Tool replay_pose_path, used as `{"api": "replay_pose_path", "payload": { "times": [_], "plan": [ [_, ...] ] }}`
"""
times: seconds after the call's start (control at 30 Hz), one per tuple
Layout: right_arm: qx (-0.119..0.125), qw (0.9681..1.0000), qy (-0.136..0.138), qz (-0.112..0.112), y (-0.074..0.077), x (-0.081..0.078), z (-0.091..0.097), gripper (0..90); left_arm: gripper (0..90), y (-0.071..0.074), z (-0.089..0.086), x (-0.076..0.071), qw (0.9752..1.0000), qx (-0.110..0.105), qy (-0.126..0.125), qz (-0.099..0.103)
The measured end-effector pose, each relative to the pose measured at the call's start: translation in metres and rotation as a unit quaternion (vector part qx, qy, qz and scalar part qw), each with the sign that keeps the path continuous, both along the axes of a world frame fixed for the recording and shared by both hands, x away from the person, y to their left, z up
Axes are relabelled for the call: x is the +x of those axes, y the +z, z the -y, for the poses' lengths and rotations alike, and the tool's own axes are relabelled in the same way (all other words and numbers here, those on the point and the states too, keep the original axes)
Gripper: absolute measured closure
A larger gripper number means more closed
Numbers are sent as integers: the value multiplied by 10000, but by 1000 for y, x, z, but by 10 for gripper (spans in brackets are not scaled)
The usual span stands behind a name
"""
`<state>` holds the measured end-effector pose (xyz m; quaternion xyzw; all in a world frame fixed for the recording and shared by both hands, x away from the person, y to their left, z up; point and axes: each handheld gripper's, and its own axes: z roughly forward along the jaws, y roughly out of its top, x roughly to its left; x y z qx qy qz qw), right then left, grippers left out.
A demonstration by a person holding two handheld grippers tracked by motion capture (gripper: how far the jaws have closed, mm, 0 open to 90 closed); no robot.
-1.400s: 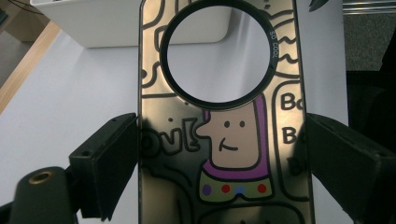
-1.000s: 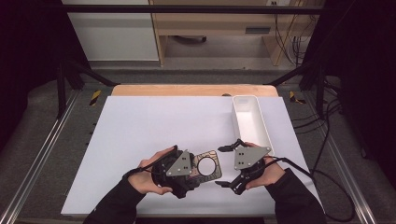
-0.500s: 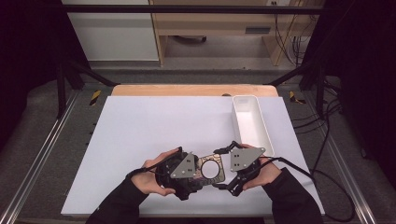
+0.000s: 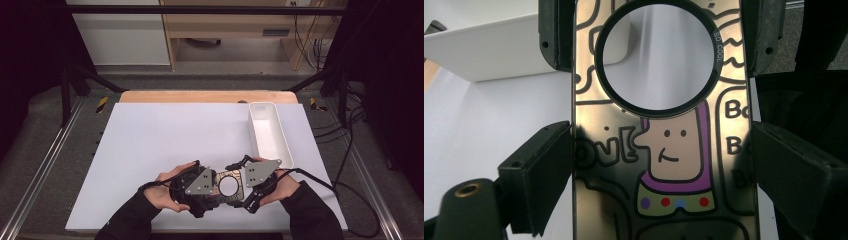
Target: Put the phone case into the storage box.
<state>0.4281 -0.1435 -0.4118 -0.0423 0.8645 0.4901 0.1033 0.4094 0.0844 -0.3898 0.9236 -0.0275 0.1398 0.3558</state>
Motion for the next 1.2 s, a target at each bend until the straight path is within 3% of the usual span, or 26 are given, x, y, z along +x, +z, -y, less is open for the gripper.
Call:
{"api": "replay_pose_path", "payload": {
  "times": [0.5,1.2],
  "plan": [
    [77,9997,210,-31,-3,2,-1,110,118,-3,-1,1,10000,-19,-31,-35],
    [39,9994,231,-239,-3,3,-1,118,116,-4,-1,4,9997,18,-48,-233]
  ]
}}
